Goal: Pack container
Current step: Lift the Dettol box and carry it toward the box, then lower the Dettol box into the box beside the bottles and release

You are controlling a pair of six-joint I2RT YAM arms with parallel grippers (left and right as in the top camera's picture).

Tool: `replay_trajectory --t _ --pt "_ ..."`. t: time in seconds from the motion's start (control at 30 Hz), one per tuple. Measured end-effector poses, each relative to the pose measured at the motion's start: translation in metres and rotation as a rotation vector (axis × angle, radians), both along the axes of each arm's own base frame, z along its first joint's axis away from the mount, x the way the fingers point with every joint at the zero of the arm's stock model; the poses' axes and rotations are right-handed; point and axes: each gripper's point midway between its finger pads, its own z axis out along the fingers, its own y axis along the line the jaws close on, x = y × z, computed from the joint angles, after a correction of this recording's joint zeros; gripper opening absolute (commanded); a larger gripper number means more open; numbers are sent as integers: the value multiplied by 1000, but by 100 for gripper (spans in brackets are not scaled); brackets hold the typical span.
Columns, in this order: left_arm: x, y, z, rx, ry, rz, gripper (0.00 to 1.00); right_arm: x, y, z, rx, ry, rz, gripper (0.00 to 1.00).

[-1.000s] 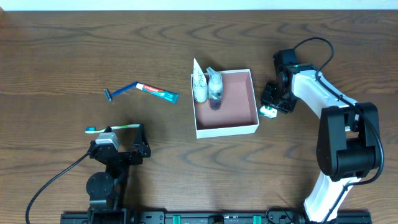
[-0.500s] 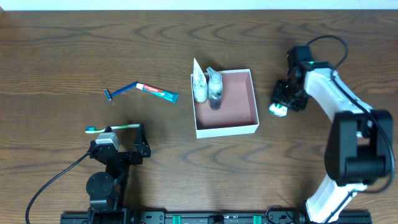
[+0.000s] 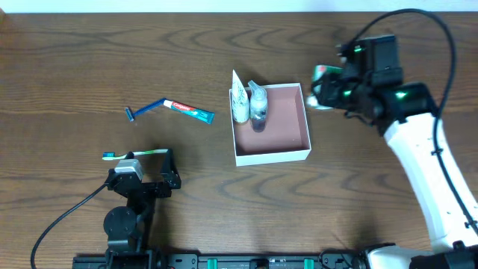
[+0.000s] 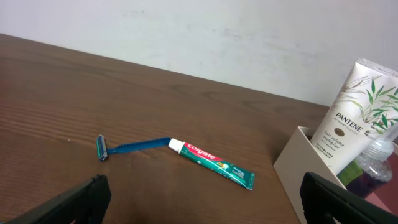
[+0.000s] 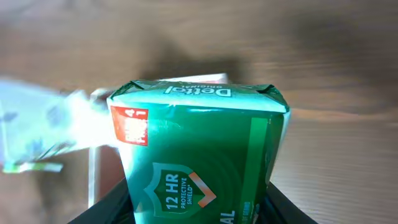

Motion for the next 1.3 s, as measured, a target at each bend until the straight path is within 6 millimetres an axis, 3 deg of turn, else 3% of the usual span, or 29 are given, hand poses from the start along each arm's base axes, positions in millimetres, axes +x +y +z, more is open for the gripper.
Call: replay_trajectory --t 0.23,0.57,0.67,0.7,0.73,0.77,0.93,1.3 --pt "0 0 0 0 0 0 98 -22 59 -20 -40 60 74 41" --pt "0 0 0 0 0 0 98 -33 87 -51 -48 153 -179 40" --pt "0 0 0 0 0 0 98 -35 92 -58 -32 173 -275 32" --pt "0 0 0 0 0 0 98 -36 93 -60 -25 179 -305 23" --pt "0 0 0 0 0 0 98 -38 95 -63 -16 185 -338 6" --pt "0 0 0 0 0 0 98 -39 96 -65 -9 190 -365 3" --pt "0 0 0 0 0 0 98 -44 106 -79 28 229 -495 13" --pt "0 0 0 0 0 0 98 -60 126 -104 67 295 -647 18"
